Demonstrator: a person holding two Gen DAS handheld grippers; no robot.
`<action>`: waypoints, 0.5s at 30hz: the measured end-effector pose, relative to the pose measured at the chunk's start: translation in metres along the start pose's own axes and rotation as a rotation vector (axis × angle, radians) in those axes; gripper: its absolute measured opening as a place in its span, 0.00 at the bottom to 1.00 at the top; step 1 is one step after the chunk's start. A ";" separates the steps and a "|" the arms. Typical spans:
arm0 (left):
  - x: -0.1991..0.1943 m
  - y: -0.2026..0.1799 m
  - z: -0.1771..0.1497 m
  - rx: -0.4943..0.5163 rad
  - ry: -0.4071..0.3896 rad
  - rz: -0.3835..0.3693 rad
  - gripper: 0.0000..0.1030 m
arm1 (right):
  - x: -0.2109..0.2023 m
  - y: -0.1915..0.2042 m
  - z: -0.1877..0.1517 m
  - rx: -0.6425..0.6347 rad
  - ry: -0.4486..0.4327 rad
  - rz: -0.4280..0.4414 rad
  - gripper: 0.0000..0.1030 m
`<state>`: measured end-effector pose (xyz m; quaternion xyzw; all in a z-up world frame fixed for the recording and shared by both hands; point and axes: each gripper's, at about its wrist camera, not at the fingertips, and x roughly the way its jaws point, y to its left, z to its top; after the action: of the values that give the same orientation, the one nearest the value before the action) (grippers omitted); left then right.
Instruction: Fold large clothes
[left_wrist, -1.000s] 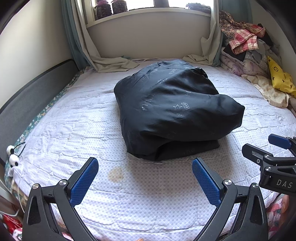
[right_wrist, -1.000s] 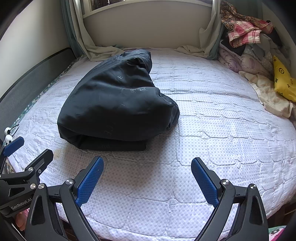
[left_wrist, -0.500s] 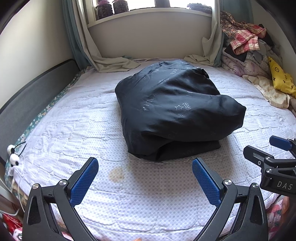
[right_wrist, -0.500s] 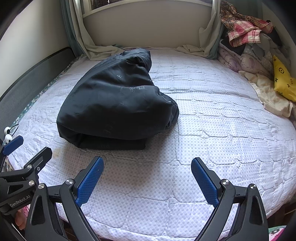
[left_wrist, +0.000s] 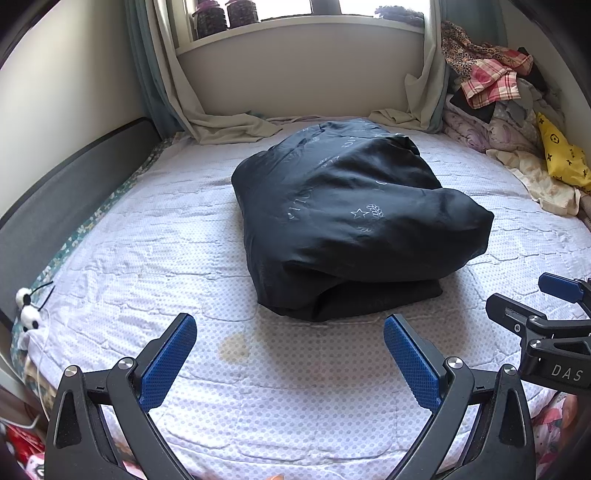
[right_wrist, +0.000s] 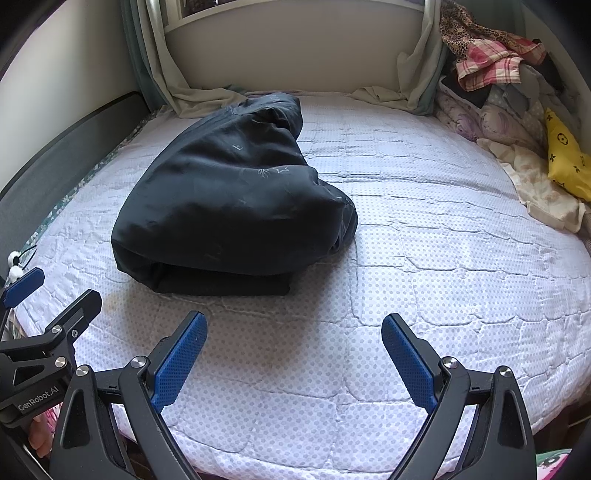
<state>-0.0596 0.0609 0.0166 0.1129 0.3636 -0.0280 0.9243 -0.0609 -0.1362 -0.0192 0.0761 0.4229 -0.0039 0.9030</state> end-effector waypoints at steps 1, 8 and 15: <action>0.000 0.001 0.000 -0.002 0.001 -0.001 1.00 | 0.000 0.000 0.000 0.000 0.000 0.000 0.92; -0.002 0.000 -0.001 -0.010 -0.002 -0.004 0.99 | 0.000 0.000 0.000 -0.001 -0.001 -0.001 0.92; -0.004 0.000 -0.001 -0.013 -0.003 -0.007 0.99 | 0.000 -0.001 0.000 -0.002 -0.001 -0.001 0.92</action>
<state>-0.0628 0.0609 0.0187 0.1054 0.3626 -0.0292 0.9255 -0.0611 -0.1367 -0.0194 0.0752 0.4223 -0.0042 0.9033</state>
